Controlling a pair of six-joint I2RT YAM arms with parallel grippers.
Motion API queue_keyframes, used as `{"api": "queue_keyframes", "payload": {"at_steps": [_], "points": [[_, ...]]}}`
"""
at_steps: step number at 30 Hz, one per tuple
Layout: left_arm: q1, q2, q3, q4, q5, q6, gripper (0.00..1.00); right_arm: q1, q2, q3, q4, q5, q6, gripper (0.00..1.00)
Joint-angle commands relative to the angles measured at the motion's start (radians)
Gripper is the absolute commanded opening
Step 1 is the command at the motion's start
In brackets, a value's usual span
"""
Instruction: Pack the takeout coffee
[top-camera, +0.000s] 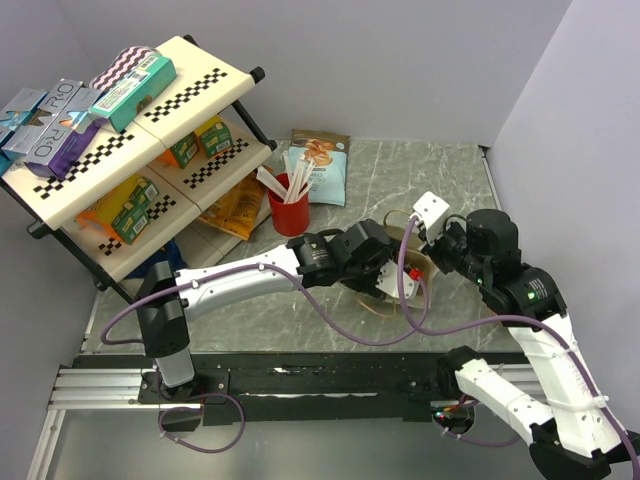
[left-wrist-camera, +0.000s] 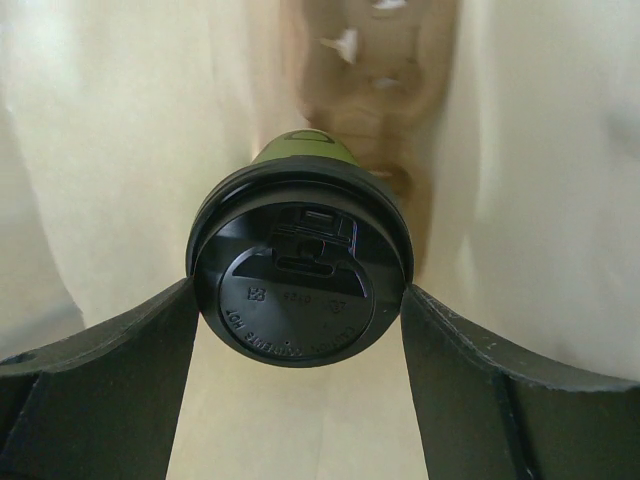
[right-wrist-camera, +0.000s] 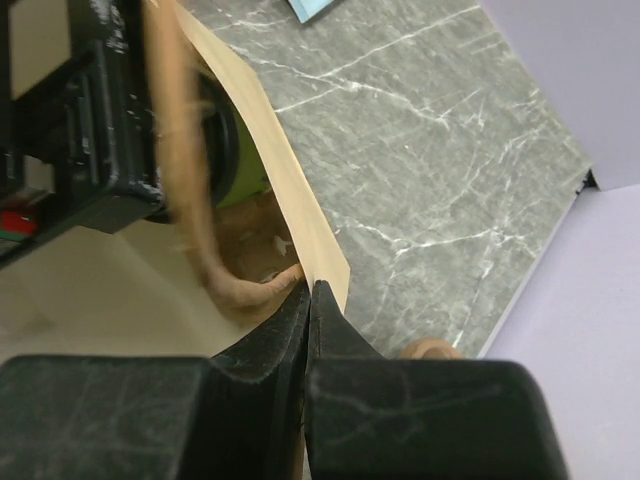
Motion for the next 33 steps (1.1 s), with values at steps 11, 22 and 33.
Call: {"api": "queue_keyframes", "payload": {"at_steps": [11,22,33], "points": [[-0.004,0.083,0.118,-0.062,-0.076,0.051,0.01,0.013,-0.009,-0.004,0.044,0.008,0.110,0.00],[0.022,0.072,0.163,-0.237,-0.016,0.055,0.01,0.036,-0.004,0.003,0.068,0.037,0.077,0.00],[0.028,0.077,0.180,-0.282,0.015,0.106,0.01,0.093,0.010,0.026,0.111,0.117,0.048,0.00]]}}
